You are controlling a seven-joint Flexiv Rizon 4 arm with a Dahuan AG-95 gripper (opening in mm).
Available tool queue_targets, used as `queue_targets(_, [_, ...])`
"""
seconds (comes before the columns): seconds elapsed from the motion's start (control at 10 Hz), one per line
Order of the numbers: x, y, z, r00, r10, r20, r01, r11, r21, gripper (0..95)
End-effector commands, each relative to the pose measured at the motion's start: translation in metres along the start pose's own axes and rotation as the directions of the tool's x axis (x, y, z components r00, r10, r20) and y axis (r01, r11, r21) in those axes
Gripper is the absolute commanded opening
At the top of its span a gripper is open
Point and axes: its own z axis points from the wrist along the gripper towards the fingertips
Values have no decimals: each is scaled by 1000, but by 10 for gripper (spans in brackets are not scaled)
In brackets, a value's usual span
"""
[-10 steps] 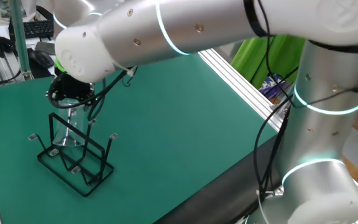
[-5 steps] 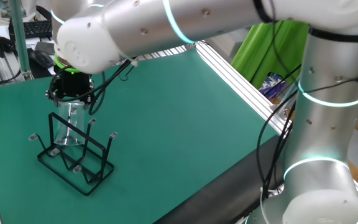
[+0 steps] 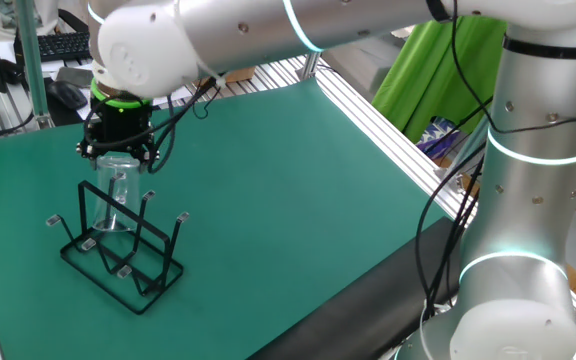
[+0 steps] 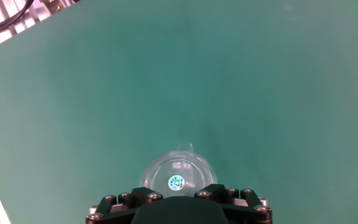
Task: Take the cup off the cup rack
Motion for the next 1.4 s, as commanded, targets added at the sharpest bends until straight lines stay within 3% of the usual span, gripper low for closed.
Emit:
queue_targets(0.1, [1, -2, -2, 1000, -2, -16, 2, 1000, -3, 0])
queue_targets(0.3, [2, -3, -4, 1000, -4, -28, 4, 1000, -3, 0])
queue_targets(0.4, [3, -3, -6, 999, -5, -51, 5, 1000, -3, 0])
queue_targets(0.9, [7, 1, -15, 994, -6, -109, 5, 1000, -8, 0])
queue_targets(1.4, [6, 7, -30, 991, -25, -129, 25, 1000, 1, 0])
